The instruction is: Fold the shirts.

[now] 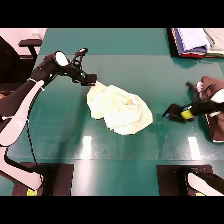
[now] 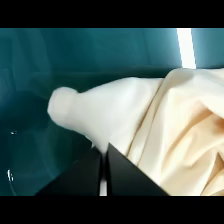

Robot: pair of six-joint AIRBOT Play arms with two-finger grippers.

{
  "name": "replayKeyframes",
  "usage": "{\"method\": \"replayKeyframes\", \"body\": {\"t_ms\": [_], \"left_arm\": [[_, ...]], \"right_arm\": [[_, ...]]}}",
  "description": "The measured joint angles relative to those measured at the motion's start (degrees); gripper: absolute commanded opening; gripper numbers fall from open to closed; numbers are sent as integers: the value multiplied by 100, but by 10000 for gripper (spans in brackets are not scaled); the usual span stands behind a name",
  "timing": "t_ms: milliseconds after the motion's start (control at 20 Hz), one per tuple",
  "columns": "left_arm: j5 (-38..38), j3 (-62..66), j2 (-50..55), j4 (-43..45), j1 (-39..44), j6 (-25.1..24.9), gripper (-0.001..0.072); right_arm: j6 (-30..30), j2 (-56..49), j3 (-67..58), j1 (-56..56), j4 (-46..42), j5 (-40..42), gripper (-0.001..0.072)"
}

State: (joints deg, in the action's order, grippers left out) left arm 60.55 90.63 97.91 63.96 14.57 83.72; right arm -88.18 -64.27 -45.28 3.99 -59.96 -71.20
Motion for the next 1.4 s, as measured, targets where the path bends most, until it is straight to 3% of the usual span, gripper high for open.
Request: {"method": "replayKeyframes", "body": {"t_ms": [150, 300, 350, 450, 500, 750, 1000, 1400], "left_arm": [[37, 48, 0, 0, 0, -7, 25], [81, 68, 0, 2, 0, -17, 25], [94, 68, 0, 2, 0, -20, 25], [122, 74, 0, 2, -2, -20, 25], [151, 74, -2, 2, -2, -20, 24], [197, 240, -476, 216, -4, -20, 25], [164, 903, -1856, 691, -4, -79, 24], [155, 1670, -4404, 831, -2, -155, 24]], "right_arm": [[170, -361, 577, 470, 693, 605, 471], [260, -769, 599, 992, 1187, 1067, 424], [269, -898, 529, 1137, 1270, 1154, 328], [293, -1147, 345, 1397, 1305, 1408, 60], [306, -1233, 247, 1506, 1272, 1528, 22], [319, -1025, -365, 1526, 903, 1672, 21], [319, 61, -1700, 702, 37, 876, 21], [323, 1534, -4039, -461, -223, -201, 21]]}}
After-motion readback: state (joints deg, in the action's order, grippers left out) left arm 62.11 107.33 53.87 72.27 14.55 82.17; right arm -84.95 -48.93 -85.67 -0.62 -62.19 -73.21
